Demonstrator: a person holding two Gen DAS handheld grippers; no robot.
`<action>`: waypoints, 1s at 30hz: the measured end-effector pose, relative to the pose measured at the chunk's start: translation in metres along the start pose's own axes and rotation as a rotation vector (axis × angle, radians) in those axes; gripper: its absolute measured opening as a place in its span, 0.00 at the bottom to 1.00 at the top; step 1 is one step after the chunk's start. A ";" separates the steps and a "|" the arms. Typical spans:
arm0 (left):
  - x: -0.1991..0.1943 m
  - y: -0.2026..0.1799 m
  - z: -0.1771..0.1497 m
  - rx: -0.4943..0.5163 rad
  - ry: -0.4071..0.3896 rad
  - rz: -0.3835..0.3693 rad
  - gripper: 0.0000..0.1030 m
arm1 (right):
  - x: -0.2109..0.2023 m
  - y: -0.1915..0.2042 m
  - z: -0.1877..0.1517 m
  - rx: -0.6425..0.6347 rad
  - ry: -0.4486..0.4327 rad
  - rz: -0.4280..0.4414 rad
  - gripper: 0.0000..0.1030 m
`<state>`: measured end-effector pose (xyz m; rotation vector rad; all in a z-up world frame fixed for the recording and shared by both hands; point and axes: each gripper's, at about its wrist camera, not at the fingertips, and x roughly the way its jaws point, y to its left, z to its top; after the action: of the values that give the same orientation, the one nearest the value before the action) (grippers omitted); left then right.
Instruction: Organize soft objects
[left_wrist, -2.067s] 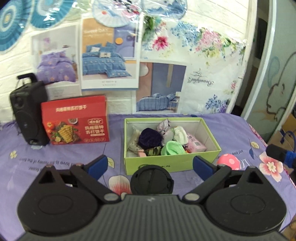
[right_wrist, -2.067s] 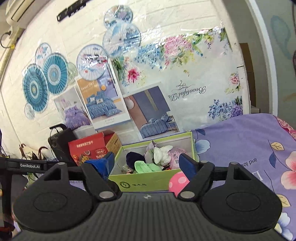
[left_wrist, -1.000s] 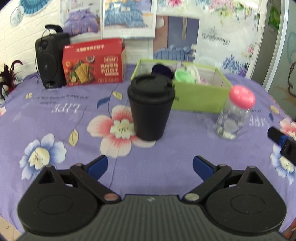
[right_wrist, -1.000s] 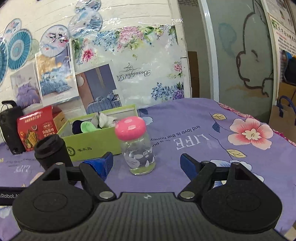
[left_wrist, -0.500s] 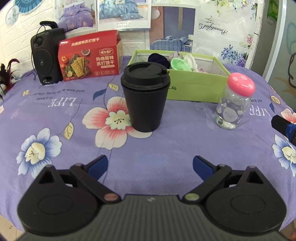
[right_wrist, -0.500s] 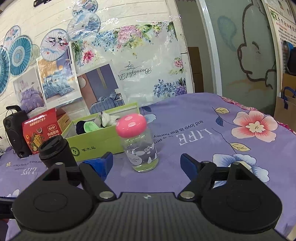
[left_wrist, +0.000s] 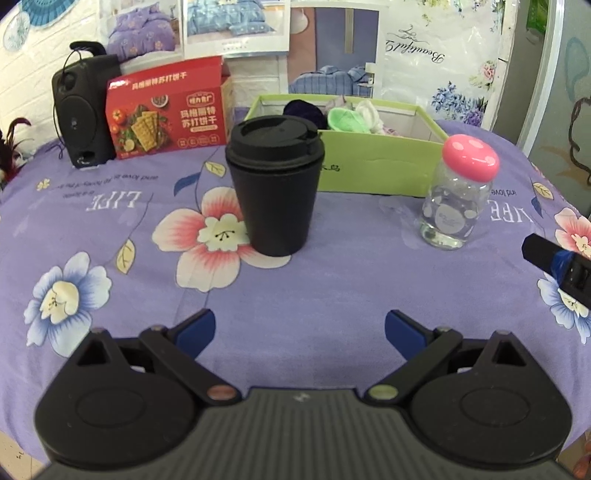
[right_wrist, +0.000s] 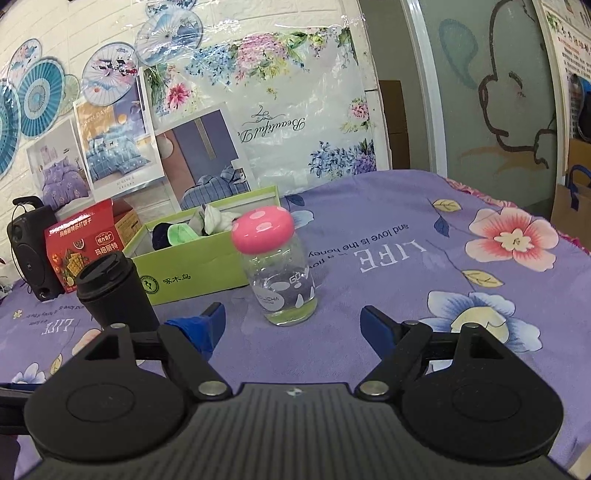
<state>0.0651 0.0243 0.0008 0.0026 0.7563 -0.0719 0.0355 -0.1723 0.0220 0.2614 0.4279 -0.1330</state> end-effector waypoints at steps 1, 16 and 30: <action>0.000 -0.001 0.000 0.006 -0.003 0.012 0.95 | 0.001 0.000 0.000 0.000 0.005 0.002 0.65; 0.001 0.003 0.001 -0.008 0.013 0.026 0.95 | 0.000 -0.002 0.000 0.001 0.007 -0.015 0.65; 0.001 0.006 0.000 -0.042 0.015 0.033 0.95 | 0.001 -0.004 -0.001 -0.004 0.020 -0.025 0.65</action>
<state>0.0662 0.0307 -0.0002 -0.0241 0.7722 -0.0245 0.0357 -0.1758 0.0199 0.2534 0.4509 -0.1543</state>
